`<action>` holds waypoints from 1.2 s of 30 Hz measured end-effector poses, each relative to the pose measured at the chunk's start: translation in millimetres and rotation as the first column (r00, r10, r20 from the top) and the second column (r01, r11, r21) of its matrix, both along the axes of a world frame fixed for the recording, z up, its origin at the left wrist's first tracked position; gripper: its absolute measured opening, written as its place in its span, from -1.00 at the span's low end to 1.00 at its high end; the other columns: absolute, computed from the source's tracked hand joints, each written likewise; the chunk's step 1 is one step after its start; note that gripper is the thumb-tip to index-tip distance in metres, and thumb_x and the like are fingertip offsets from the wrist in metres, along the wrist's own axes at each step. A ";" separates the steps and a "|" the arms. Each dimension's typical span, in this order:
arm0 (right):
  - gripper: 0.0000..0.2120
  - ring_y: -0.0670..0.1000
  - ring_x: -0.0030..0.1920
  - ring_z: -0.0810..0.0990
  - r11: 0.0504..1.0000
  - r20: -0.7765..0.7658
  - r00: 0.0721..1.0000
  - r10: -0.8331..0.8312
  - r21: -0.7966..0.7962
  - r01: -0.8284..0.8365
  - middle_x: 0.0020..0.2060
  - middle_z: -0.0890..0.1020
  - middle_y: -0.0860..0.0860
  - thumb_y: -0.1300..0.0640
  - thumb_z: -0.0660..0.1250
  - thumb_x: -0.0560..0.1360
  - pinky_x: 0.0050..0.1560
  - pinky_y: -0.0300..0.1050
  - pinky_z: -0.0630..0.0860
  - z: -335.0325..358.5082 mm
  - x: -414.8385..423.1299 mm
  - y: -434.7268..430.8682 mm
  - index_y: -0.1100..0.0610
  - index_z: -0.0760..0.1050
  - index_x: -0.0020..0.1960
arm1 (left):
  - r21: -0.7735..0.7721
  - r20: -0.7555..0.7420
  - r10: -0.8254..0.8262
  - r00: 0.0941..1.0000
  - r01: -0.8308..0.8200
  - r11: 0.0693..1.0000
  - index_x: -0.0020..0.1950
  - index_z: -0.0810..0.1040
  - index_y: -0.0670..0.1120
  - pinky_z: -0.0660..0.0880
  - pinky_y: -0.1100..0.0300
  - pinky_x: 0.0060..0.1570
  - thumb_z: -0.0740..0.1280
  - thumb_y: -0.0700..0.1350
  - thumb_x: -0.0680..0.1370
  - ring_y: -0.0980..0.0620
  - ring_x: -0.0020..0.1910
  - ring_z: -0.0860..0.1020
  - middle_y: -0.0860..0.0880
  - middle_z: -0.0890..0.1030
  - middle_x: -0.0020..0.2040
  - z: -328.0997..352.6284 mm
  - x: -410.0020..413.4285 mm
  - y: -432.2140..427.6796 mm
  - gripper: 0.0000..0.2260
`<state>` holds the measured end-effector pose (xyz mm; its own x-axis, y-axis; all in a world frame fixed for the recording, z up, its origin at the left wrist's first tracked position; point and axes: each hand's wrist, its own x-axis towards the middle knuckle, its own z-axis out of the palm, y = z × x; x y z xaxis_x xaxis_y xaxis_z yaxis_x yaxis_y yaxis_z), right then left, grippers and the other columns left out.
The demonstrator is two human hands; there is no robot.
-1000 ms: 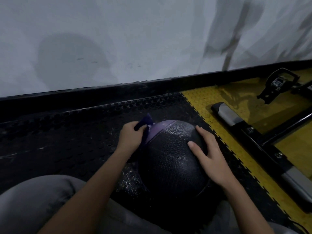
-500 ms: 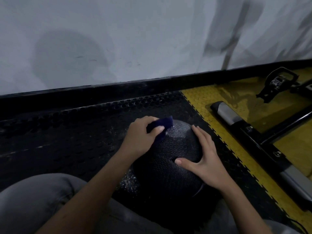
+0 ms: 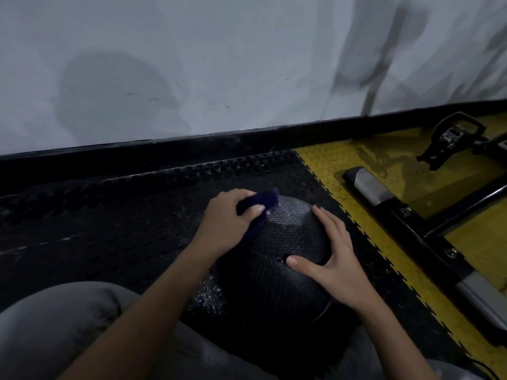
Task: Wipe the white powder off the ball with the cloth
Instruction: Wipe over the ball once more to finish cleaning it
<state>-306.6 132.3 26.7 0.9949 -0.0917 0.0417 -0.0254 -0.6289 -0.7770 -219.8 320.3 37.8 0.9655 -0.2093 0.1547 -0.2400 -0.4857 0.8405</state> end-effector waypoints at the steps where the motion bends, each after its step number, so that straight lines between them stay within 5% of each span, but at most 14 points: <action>1: 0.03 -0.20 0.43 0.06 1.000 0.000 1.000 0.002 0.001 -0.002 0.40 0.13 -0.28 -0.58 0.29 0.05 0.33 -0.15 0.11 -0.5 0.1 0.6 -0.25 0.12 0.43 | -0.010 -0.054 0.050 0.997 -0.050 0.999 0.07 0.61 -0.07 0.29 0.33 -0.12 0.33 -0.12 0.53 0.11 -0.07 0.50 0.07 0.58 -0.10 -3.8 6.4 2.7 -0.85; 5: -0.02 -0.19 0.42 0.09 1.000 0.028 0.999 -0.019 -0.001 0.019 0.40 0.17 -0.23 -0.52 0.33 0.07 0.32 -0.16 0.11 -1.2 3.0 5.7 -0.26 0.16 0.41 | -0.069 -0.247 0.156 0.956 -0.178 0.982 -0.04 0.63 -0.02 0.44 0.15 -0.13 0.31 -0.15 0.54 0.00 -0.10 0.59 0.00 0.65 -0.14 -16.4 21.3 13.7 -0.89; 12: 0.00 -0.17 0.41 0.11 1.000 0.021 1.000 -0.023 -0.006 0.023 0.38 0.19 -0.22 -0.47 0.35 0.06 0.32 -0.16 0.11 1.4 6.3 4.8 -0.17 0.19 0.43 | -0.046 -0.001 -0.024 1.000 0.024 0.999 0.07 0.62 -0.06 0.40 0.26 -0.03 0.37 -0.12 0.50 0.11 -0.05 0.52 0.09 0.58 -0.08 2.4 -2.2 -0.3 -0.84; 19: -0.02 -0.18 0.40 0.13 0.999 0.037 0.999 -0.038 0.015 0.037 0.36 0.21 -0.24 -0.48 0.37 0.05 0.31 -0.18 0.12 -0.7 7.8 7.8 -0.22 0.21 0.40 | -0.107 -0.282 0.172 0.944 -0.209 0.972 0.01 0.65 -0.08 0.47 0.18 -0.17 0.33 -0.14 0.53 0.04 -0.16 0.59 0.05 0.63 -0.20 -10.6 19.7 14.0 -0.87; 25: -0.02 -0.16 0.40 0.14 0.998 0.018 0.999 -0.051 0.044 0.051 0.34 0.21 -0.27 -0.48 0.37 0.04 0.31 -0.14 0.17 0.7 6.9 3.8 -0.21 0.22 0.40 | 0.024 0.032 0.000 0.999 -0.001 1.000 0.08 0.62 -0.04 0.35 0.29 -0.01 0.36 -0.13 0.51 0.12 -0.04 0.51 0.07 0.59 -0.06 8.6 -13.1 -3.6 -0.84; 31: 0.01 -0.14 0.40 0.14 0.998 0.021 0.998 -0.058 0.037 0.057 0.33 0.20 -0.26 -0.54 0.33 0.02 0.36 -0.08 0.16 0.4 8.4 6.2 -0.21 0.20 0.40 | -0.059 -0.229 0.183 0.956 -0.201 0.978 0.03 0.63 -0.03 0.40 0.24 -0.13 0.32 -0.12 0.53 0.05 -0.06 0.59 0.06 0.63 -0.13 -5.5 11.0 15.2 -0.88; 36: -0.06 -0.13 0.40 0.17 0.994 0.027 0.996 -0.087 0.061 0.085 0.31 0.24 -0.25 -0.45 0.37 0.06 0.36 -0.09 0.18 0.4 10.3 4.6 -0.21 0.23 0.37 | -0.032 -0.009 0.069 0.998 -0.069 0.997 0.06 0.62 -0.05 0.32 0.33 -0.04 0.38 -0.13 0.49 0.11 -0.04 0.51 0.08 0.59 -0.07 6.4 -17.0 1.2 -0.84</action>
